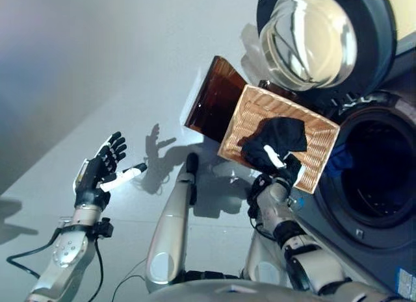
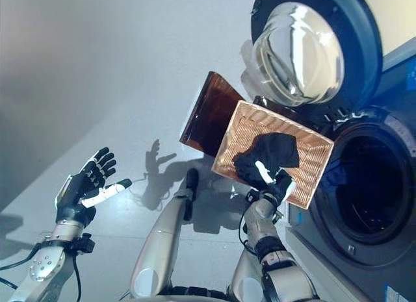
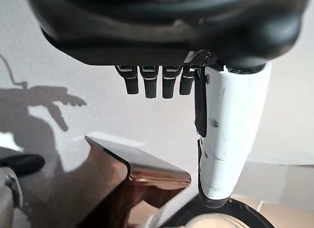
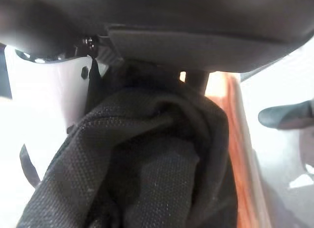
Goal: Pick up the clothes and place them into the washing machine
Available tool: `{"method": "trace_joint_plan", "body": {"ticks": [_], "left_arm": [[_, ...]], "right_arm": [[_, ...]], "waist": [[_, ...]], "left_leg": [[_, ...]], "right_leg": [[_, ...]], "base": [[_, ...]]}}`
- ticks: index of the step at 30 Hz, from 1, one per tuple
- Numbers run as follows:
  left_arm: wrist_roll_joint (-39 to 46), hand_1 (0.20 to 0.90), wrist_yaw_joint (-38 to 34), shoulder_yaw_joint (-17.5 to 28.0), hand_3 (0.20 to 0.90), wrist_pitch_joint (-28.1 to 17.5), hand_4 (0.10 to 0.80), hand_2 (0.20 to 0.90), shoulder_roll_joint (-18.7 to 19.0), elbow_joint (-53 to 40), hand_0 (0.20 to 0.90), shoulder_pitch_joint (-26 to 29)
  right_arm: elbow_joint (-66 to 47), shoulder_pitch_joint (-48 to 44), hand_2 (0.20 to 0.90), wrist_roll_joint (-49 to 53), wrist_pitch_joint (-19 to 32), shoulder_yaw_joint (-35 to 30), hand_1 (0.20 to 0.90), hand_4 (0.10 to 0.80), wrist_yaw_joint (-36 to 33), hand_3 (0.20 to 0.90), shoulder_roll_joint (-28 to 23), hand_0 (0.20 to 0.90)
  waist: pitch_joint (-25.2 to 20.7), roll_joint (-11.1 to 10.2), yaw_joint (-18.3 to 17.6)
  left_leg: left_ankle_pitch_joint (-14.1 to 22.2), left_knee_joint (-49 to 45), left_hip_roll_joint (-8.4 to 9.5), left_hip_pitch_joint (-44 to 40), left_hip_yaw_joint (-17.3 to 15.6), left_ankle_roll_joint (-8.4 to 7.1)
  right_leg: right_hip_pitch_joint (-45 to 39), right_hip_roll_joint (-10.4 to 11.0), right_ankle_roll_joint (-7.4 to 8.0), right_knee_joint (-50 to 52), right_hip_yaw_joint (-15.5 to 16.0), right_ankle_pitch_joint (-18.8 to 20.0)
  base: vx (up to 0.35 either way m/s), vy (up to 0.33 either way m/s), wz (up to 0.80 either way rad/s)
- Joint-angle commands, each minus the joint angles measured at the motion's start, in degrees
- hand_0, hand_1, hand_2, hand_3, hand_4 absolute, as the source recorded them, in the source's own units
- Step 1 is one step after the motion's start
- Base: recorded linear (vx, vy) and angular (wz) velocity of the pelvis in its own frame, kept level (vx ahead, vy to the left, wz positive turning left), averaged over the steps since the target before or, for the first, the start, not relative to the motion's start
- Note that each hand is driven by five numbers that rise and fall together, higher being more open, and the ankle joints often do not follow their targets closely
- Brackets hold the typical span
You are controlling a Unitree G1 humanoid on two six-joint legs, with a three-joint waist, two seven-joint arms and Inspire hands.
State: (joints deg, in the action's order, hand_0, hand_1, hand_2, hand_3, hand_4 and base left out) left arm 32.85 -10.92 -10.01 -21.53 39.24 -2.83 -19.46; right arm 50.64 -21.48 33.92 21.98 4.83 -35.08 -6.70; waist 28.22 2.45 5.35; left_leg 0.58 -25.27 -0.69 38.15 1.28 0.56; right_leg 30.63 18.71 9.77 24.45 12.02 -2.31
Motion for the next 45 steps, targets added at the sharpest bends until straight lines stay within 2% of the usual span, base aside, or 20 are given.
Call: {"method": "trace_joint_plan", "body": {"ticks": [1,7,12,16,19,24,30,34,45], "left_arm": [[0.39,0.900,2.16,1.90,0.900,-2.97,0.800,0.900,-0.88,0.00,0.900,-2.15],[2.03,0.900,6.20,2.80,0.900,-1.88,0.800,0.900,-5.37,2.12,0.900,-1.94],[2.10,0.900,7.82,3.31,0.900,-1.23,0.800,0.900,-7.91,4.31,0.900,-1.55],[1.61,0.900,9.31,3.38,0.900,-0.35,0.800,0.900,-10.97,6.74,0.900,-1.20],[1.88,0.900,9.99,3.39,0.900,0.09,0.800,0.900,-11.87,6.77,0.900,-1.24],[2.66,0.900,10.91,3.09,0.900,0.22,0.800,0.900,-12.64,5.90,0.900,-1.81],[4.23,0.900,11.49,2.39,0.900,0.09,0.800,0.900,-12.51,4.92,0.900,-2.04],[5.07,0.900,11.69,1.52,0.900,0.14,0.800,0.900,-12.31,4.48,0.900,-2.03],[6.52,0.900,12.34,-3.45,0.900,-0.07,0.800,0.900,-9.01,0.28,0.900,-1.77]], "right_arm": [[-5.45,2.41,0.200,3.26,8.49,-3.02,0.200,0.300,4.71,0.200,-3.25,0.200],[-5.83,7.78,0.200,13.50,9.05,-6.56,0.200,0.300,15.64,0.200,-3.89,0.200],[-5.53,10.53,0.200,17.44,8.45,-8.38,0.200,0.300,20.11,0.200,-3.31,0.200],[-1.10,11.50,0.200,26.89,7.95,-13.24,0.200,0.300,24.94,0.200,-0.87,0.200],[0.41,11.71,0.200,30.21,7.71,-15.07,0.200,0.300,26.67,0.200,-0.28,0.200],[1.43,10.86,0.200,36.46,8.42,-18.17,0.200,0.300,28.68,0.200,0.51,0.200],[2.61,6.96,0.200,45.18,11.79,-23.95,0.200,0.300,30.34,0.200,0.29,0.200],[3.30,5.10,0.200,47.27,13.34,-26.27,0.200,0.300,29.59,0.200,-0.19,0.200],[2.95,-3.78,0.200,46.28,16.73,-28.26,0.200,0.300,24.39,0.200,-8.37,0.200]], "waist": [[-4.62,-0.80,-0.22],[-7.12,-2.12,-1.43],[-8.79,-2.59,-2.20],[-10.78,-2.66,-2.58],[-11.34,-2.51,-2.78],[-11.33,-1.77,-3.30],[-11.03,-0.33,-3.60],[-10.78,0.61,-3.66],[-7.53,5.51,-3.78]], "left_leg": [[-4.32,7.69,-4.60,-2.17,2.17,-5.57],[-4.06,11.25,-5.61,-11.39,1.73,-6.09],[-4.29,13.63,-5.98,-16.50,1.39,-6.20],[-4.13,16.73,-6.28,-22.04,0.77,-6.30],[-4.09,17.51,-6.39,-23.49,0.58,-6.35],[-3.72,18.20,-6.12,-24.70,0.11,-6.27],[-3.77,17.78,-5.65,-22.82,-0.35,-6.06],[-3.67,17.15,-5.43,-21.71,-0.27,-5.95],[-4.32,15.27,-4.38,-16.97,-0.52,-6.06]], "right_leg": [[-2.66,3.80,3.48,-7.91,-1.21,10.17],[-11.64,2.81,3.82,-11.90,-0.17,9.71],[-16.23,2.24,3.95,-14.06,0.36,9.51],[-20.85,1.39,4.07,-16.58,0.70,8.77],[-21.98,1.27,4.17,-17.05,0.77,8.63],[-22.54,1.20,4.15,-17.66,0.38,8.31],[-20.03,1.45,3.99,-17.02,-0.49,8.22],[-18.47,1.69,3.91,-15.97,-1.31,7.91],[-11.76,2.29,3.32,-12.20,-3.96,7.24]], "base": [[0.117,-0.011,-0.09],[0.183,-0.023,-0.05],[0.121,-0.001,-0.05],[0.153,0.005,-0.10],[0.093,0.004,-0.09],[0.019,0.004,-0.04],[-0.048,0.013,-0.03],[-0.054,0.017,-0.10],[-0.095,0.035,-0.03]]}}
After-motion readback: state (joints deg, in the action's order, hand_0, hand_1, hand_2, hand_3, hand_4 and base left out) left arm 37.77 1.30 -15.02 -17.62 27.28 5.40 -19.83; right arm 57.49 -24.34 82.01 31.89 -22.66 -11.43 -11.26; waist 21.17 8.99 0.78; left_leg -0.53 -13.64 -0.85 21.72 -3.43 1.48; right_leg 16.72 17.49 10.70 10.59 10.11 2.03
